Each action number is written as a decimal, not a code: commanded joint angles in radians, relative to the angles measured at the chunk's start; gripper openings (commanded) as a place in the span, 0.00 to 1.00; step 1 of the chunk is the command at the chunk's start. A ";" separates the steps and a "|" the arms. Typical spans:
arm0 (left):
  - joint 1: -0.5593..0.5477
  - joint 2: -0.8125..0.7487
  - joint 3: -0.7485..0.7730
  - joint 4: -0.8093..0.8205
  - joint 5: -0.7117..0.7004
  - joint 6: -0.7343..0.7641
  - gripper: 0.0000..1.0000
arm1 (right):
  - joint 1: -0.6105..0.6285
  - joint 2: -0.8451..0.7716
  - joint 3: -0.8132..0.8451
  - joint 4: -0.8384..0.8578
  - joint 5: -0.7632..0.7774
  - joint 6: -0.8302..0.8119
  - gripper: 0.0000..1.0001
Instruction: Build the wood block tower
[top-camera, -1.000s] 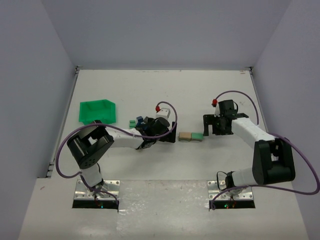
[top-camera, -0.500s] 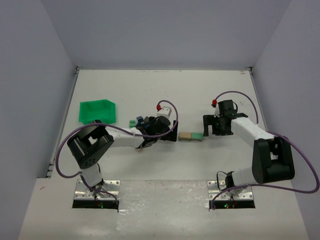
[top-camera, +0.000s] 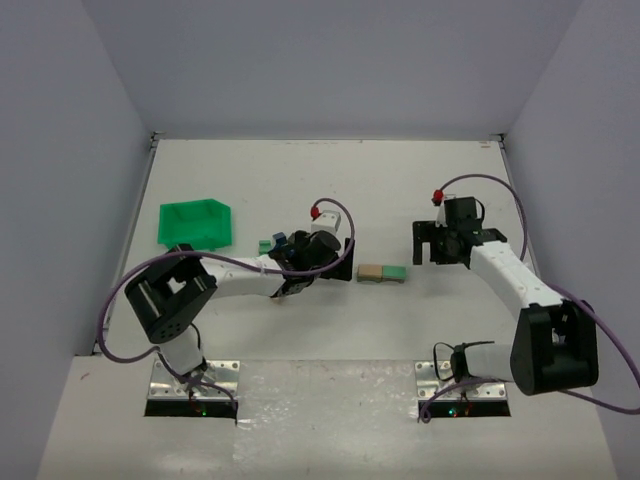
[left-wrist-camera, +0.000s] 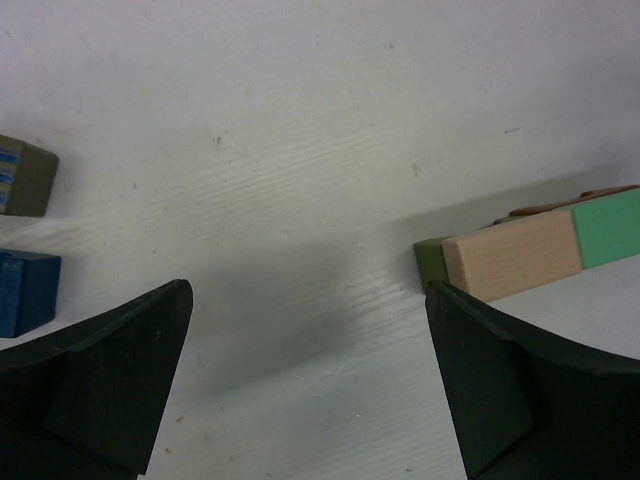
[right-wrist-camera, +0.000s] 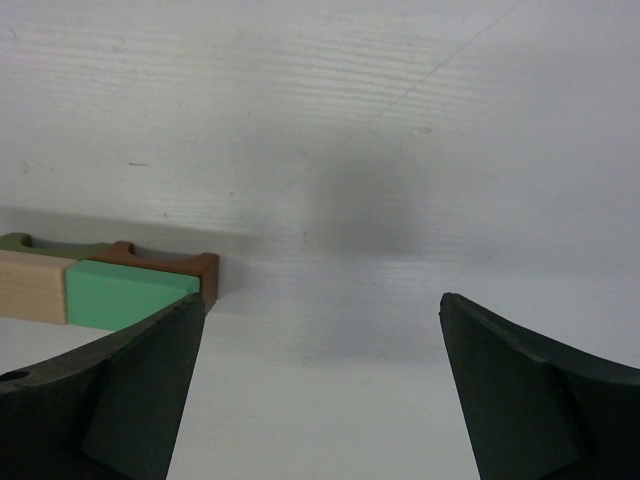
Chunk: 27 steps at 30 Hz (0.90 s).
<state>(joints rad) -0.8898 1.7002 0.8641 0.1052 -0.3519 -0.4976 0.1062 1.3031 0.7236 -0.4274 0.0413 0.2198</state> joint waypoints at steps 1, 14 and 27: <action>-0.009 -0.156 0.011 -0.021 -0.108 -0.003 1.00 | -0.005 -0.101 0.076 0.012 -0.009 0.003 0.99; 0.012 -0.499 -0.115 -0.303 -0.326 -0.200 1.00 | 0.256 -0.136 0.165 0.160 -0.121 -0.041 0.99; 0.133 -0.724 -0.247 -0.410 -0.309 -0.327 1.00 | 0.447 0.304 0.364 0.272 -0.280 -0.062 0.99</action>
<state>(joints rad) -0.7722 1.0320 0.6521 -0.2989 -0.6360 -0.7797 0.5080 1.5435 1.0126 -0.2213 -0.1790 0.1729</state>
